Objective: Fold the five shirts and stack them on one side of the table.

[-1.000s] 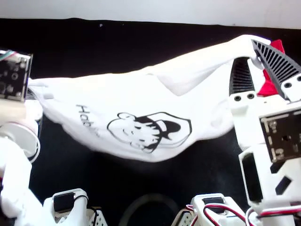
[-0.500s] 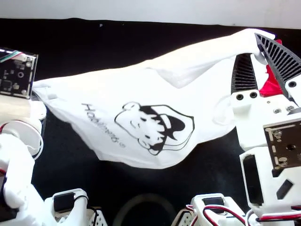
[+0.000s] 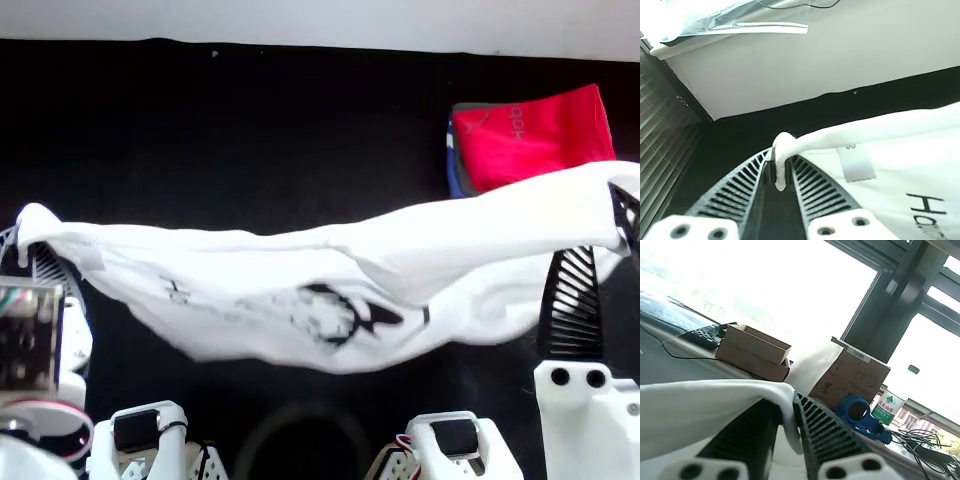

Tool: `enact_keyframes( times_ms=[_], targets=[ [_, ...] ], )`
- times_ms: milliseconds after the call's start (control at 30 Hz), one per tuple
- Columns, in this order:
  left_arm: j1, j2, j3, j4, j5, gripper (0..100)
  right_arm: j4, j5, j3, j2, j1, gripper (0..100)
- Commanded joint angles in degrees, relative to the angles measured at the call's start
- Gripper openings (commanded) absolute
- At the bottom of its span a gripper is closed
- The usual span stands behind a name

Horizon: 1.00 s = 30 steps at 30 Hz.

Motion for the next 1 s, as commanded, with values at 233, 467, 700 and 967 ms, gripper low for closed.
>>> enact_keyframes(
  times_ms=[233,467,700,967],
  targets=[
    [-0.57,5.67,5.58,-4.75,-0.09,1,-1.98,0.35,10.51,8.84,0.31,0.5],
    [-0.04,26.15,10.77,-16.62,0.26,1,-19.91,0.70,31.16,22.46,0.31,0.5],
    [2.42,48.13,6.64,-24.97,0.00,1,-35.38,0.70,34.42,38.90,0.31,0.5],
    [2.51,66.59,-21.32,-17.93,0.00,1,-35.65,0.53,13.49,53.23,0.31,0.5]
  ],
)
